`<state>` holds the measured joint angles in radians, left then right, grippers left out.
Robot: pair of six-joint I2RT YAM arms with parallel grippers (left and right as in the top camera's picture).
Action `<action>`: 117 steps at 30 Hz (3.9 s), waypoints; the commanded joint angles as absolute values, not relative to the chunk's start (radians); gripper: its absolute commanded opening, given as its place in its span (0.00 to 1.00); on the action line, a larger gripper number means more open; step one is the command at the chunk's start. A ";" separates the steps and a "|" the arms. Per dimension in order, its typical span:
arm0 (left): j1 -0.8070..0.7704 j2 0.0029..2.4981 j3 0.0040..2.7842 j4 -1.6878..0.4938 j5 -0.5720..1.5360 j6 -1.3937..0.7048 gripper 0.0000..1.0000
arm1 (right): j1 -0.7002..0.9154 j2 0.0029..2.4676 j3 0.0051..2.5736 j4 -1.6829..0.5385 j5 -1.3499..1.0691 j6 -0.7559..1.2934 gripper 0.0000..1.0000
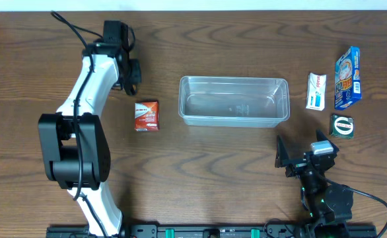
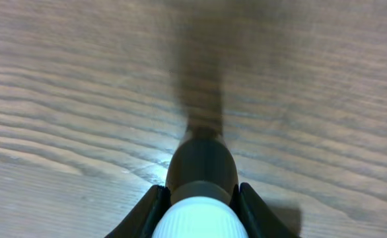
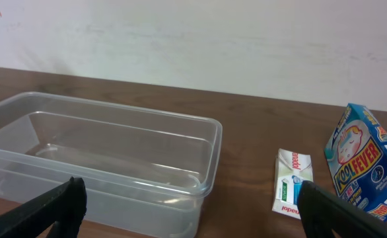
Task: Pack container
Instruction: 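Lift the bottle and carry it right over the clear container, then lower the bottle into the container's left end and release it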
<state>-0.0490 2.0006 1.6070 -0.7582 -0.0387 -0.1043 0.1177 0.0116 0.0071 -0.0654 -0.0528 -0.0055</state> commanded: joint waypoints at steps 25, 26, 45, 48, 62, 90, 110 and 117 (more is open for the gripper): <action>-0.414 1.700 1.793 -1.045 -0.068 -0.278 0.27 | 0.099 0.006 0.005 -0.068 -0.057 -0.016 0.99; -0.431 1.702 1.789 -1.044 -0.068 -0.292 0.27 | 0.099 0.006 0.005 -0.068 -0.057 -0.016 0.99; -0.491 1.745 1.591 -0.907 -0.043 -0.424 0.27 | 0.099 0.006 0.005 -0.068 -0.057 -0.016 0.99; -0.491 1.745 1.575 -0.904 -0.034 -0.424 0.27 | 0.099 0.006 0.005 -0.068 -0.057 -0.016 0.99; -0.530 1.746 1.555 -0.883 -0.039 -0.377 0.27 | 0.099 0.006 0.005 -0.068 -0.057 -0.016 0.99; -0.543 1.826 1.555 -0.881 -0.117 -0.368 0.27 | 0.099 0.006 0.005 -0.068 -0.057 -0.016 0.99; -0.543 1.893 1.555 -0.884 -0.117 -0.369 0.27 | 0.099 0.006 0.005 -0.068 -0.057 -0.016 0.99; -0.543 1.908 1.554 -0.884 -0.117 -0.384 0.27 | 0.099 0.006 0.005 -0.068 -0.057 -0.016 0.99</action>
<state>-0.5442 1.9045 1.5574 -0.8833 -0.0902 -0.3851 0.1177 0.0116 0.0071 -0.0654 -0.0528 -0.0055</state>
